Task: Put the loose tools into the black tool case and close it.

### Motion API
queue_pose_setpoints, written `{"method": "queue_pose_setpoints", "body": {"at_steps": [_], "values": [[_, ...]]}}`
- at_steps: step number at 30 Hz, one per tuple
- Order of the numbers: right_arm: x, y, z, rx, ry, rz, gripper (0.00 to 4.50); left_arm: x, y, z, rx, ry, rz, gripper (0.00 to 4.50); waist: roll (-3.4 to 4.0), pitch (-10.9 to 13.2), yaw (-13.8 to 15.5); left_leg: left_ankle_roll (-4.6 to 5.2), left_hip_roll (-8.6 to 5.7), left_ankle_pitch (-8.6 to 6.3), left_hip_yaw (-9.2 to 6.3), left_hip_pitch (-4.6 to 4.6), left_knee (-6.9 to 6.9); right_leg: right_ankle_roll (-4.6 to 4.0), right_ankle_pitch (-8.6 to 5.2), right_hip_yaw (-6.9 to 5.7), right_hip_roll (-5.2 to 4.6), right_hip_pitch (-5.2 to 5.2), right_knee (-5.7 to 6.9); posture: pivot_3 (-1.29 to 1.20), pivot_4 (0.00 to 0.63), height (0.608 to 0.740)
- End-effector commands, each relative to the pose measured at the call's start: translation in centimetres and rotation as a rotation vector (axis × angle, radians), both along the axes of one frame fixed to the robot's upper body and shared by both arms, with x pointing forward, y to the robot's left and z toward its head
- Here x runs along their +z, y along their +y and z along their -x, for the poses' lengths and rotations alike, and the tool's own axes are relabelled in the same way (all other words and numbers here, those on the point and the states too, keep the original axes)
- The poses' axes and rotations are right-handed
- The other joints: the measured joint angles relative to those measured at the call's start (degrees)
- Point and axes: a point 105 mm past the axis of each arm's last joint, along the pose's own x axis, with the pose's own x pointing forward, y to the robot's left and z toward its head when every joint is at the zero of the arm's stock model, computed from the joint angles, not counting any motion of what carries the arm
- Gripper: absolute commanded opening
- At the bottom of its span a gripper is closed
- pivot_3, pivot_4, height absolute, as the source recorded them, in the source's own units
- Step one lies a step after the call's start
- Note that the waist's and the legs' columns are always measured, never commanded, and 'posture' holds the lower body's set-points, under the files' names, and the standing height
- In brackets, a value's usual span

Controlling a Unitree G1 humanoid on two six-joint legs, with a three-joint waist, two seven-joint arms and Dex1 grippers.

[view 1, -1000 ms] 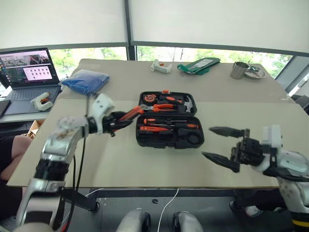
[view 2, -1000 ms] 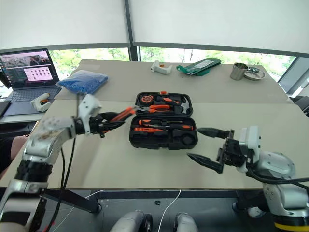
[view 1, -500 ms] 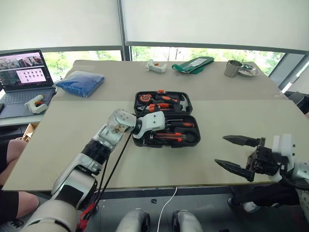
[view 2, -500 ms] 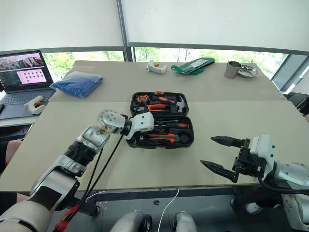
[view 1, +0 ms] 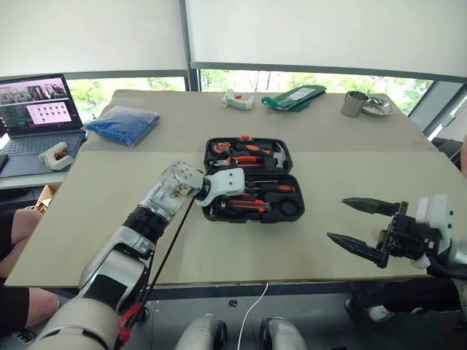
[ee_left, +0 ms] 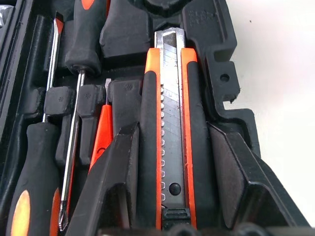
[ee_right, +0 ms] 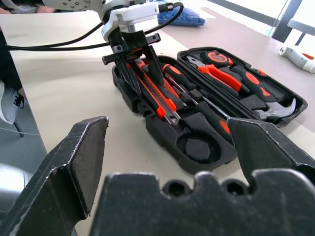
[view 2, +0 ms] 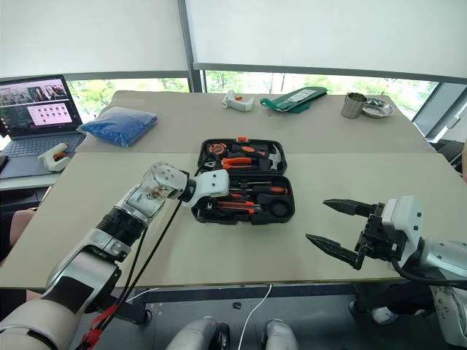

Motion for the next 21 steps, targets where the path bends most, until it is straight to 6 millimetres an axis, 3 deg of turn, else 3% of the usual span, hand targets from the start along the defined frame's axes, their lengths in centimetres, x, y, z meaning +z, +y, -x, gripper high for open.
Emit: {"method": "queue_pose_setpoints", "body": {"at_steps": [1, 13, 15, 18, 19, 21], "values": [[0.9, 0.2, 0.1, 0.015, -0.026, -0.012, 4.50, 0.9, -0.8, 0.0, -0.024, -0.022, 0.011, 1.59, 0.00, 0.0, 0.1, 0.01, 0.00, 0.00, -0.01, 0.00, 0.01, 0.00, 0.00, -0.01, 0.00, 0.01, 0.00, 0.00, 0.150, 0.740], [0.4, 0.5, 0.2, 0.020, -0.007, -0.021, 4.50, 0.4, -1.9, 0.5, -0.069, 0.022, 0.077, 1.59, 0.00, 0.0, 0.2, 0.09, -0.02, -0.05, 0.00, -0.05, 0.11, -0.10, 0.09, -0.01, -0.02, 0.02, -0.01, 0.00, 0.150, 0.740], [0.4, 0.5, 0.2, 0.019, -0.006, -0.025, 4.50, 0.6, -2.1, 0.4, -0.075, 0.011, 0.120, 2.65, 0.00, 0.0, 0.3, 0.09, -0.02, -0.05, 0.00, -0.05, 0.11, -0.12, 0.11, -0.02, -0.02, 0.02, -0.01, 0.00, 0.150, 0.740], [0.4, 0.5, 0.1, 0.014, -0.008, -0.035, 4.50, 1.5, -1.9, 0.4, -0.087, 0.011, 0.214, 3.65, 0.00, 0.0, 0.2, 0.10, -0.02, -0.06, 0.02, -0.09, 0.12, -0.25, 0.19, -0.02, -0.02, 0.00, -0.01, 0.00, 0.150, 0.740], [0.5, 0.5, 0.0, 0.012, -0.009, -0.041, 4.50, 2.0, -1.7, 0.5, -0.097, 0.025, 0.257, 3.94, 0.00, 0.0, 0.2, 0.10, -0.02, -0.06, 0.02, -0.10, 0.12, -0.26, 0.20, -0.02, -0.03, -0.01, -0.01, 0.00, 0.150, 0.740], [0.8, 0.6, -0.1, 0.010, -0.017, -0.063, 4.50, 3.2, -0.9, 0.6, -0.124, 0.025, 0.336, 3.94, 0.00, 0.0, 0.1, 0.09, -0.03, -0.05, 0.02, -0.10, 0.14, -0.28, 0.21, -0.03, -0.03, -0.01, -0.01, 0.00, 0.150, 0.740]]}}
